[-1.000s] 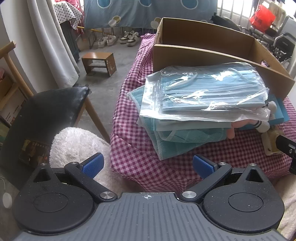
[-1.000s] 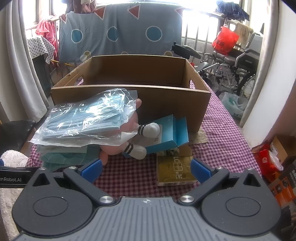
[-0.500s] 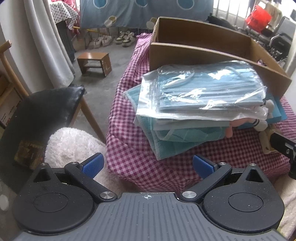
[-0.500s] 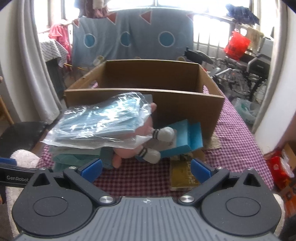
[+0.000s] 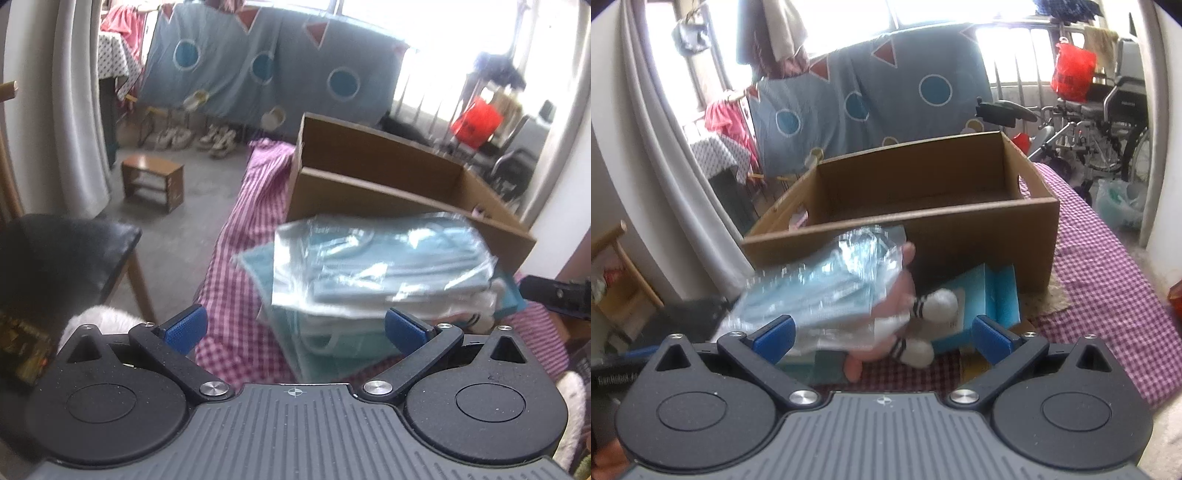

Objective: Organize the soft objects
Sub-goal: 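Move both tools to the plastic-wrapped blue mask pack and grasp it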

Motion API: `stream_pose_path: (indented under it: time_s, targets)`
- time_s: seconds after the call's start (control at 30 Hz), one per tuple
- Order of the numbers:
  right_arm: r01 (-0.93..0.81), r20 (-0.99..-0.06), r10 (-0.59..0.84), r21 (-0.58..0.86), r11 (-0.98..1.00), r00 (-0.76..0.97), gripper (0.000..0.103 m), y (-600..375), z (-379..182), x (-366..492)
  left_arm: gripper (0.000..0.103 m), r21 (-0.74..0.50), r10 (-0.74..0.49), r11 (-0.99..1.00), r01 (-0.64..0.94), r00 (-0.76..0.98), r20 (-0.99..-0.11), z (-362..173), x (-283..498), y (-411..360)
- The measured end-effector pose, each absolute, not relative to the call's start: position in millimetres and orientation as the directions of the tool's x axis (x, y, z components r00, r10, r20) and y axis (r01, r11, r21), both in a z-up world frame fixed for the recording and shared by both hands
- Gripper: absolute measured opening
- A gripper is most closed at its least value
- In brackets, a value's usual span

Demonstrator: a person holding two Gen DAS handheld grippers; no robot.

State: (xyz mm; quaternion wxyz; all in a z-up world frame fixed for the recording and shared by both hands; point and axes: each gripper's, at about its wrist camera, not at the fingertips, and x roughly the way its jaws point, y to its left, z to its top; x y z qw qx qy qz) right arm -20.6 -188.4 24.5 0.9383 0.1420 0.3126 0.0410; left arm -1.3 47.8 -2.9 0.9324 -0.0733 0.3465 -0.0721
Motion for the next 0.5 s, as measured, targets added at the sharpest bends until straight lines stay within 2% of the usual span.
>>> stream_pose_path:
  time_s: [0.17,0.3,0.37,0.5]
  targets:
    - [-0.008,-0.524,0.222,0.379,0.925,0.822,0.103,-198,31,-6,0.103,-0.210,-0.233,0.968,0.135,0.794,-0.562,-1,2,53]
    - [-0.034,-0.497,0.244,0.394,0.918,0.833,0.102,-195,35,4,0.102,-0.244,-0.277,0.956,0.166,0.789,-0.549,-1,14,57]
    - [-0.048,-0.492,0.254,0.393,0.918,0.833,0.098,-191,37,10,0.101,-0.279,-0.309,0.943,0.178,0.777,-0.548,-2,20,61]
    - [-0.070,-0.499,0.275,0.391,0.918,0.822,0.078,-186,38,20,0.098,-0.349,-0.371,0.917,0.196,0.741,-0.559,-3,35,68]
